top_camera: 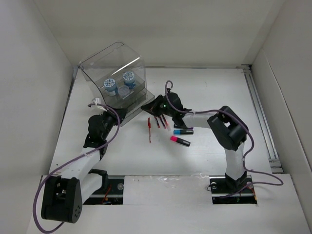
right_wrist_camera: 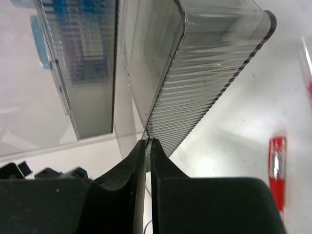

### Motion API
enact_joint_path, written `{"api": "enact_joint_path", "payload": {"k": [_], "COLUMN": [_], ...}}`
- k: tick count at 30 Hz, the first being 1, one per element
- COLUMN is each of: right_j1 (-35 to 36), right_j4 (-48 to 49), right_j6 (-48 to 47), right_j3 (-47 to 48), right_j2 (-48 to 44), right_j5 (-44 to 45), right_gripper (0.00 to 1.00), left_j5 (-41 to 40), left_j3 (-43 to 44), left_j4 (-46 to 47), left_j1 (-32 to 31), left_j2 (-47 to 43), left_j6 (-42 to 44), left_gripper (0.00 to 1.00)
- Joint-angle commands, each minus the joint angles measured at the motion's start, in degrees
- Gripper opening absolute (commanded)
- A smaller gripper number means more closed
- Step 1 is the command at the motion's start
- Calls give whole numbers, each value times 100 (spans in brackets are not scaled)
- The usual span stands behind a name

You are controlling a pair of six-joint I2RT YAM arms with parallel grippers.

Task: Sort the stationery into containers
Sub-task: Open the drawer in the storage box, then pick up the stationery from the center of the board.

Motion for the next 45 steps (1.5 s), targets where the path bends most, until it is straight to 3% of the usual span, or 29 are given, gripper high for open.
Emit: {"api": "enact_joint_path", "payload": {"k": [1, 13, 16, 17, 22, 24, 29, 32, 33, 34, 35, 38, 41, 44, 45], "right_j1": [-21, -21, -21, -21, -21, -21, -21, 40, 40, 40, 40, 110, 172, 224, 225], "right_j4": [221, 221, 221, 221, -51, -331, -1157, -2044, -2664, -2975, -3300, -4636, -5400, -5492, -5613], "right_j6": [-386, -439, -491, -561, -807, -1026, -1537, -1748, -1818, -1819, -1819, -1644, -1441, -1335, -1283], "right_j3": [-340, -920, -973, -974, -1035, -1105, -1526, -2001, -2202, -2291, -2379, -2520, -2573, -2573, -2512], "right_j2": [-389, -697, -759, -820, -1215, -1539, -2550, -3438, -3840, -4018, -4185, -4677, -5021, -5084, -4910], "right_j5": [-1, 105, 105, 105, -26, -26, 437, 833, 1183, 1360, 1545, 2196, 2407, 2250, 2250], "right_gripper": [0, 0, 23, 37, 65, 72, 72, 58, 49, 48, 40, 32, 34, 55, 69], "left_j5": [58, 278, 392, 392, 576, 665, 937, 937, 937, 937, 937, 1016, 1016, 1016, 1016], "left_j3": [235, 129, 76, 76, 76, 24, -29, -29, -29, -29, -29, -29, -29, -29, -29], "left_j4": [433, 37, -77, -77, -130, -130, -130, -60, -60, 1, 54, 177, 178, 231, 231], "left_j1": [-25, -25, -25, -25, -25, -25, -77, -306, -420, -421, -421, -421, -544, -649, -649], "left_j2": [-123, -791, -853, -853, -1116, -1116, -1292, -1292, -1292, -1292, -1292, -1292, -1354, -1415, -1415], "left_j6": [-18, 218, 271, 272, 333, 333, 333, 439, 517, 518, 518, 571, 632, 632, 632], "left_gripper": [3, 3, 3, 3, 8, 11, 18, 23, 26, 28, 28, 33, 34, 34, 34]}}
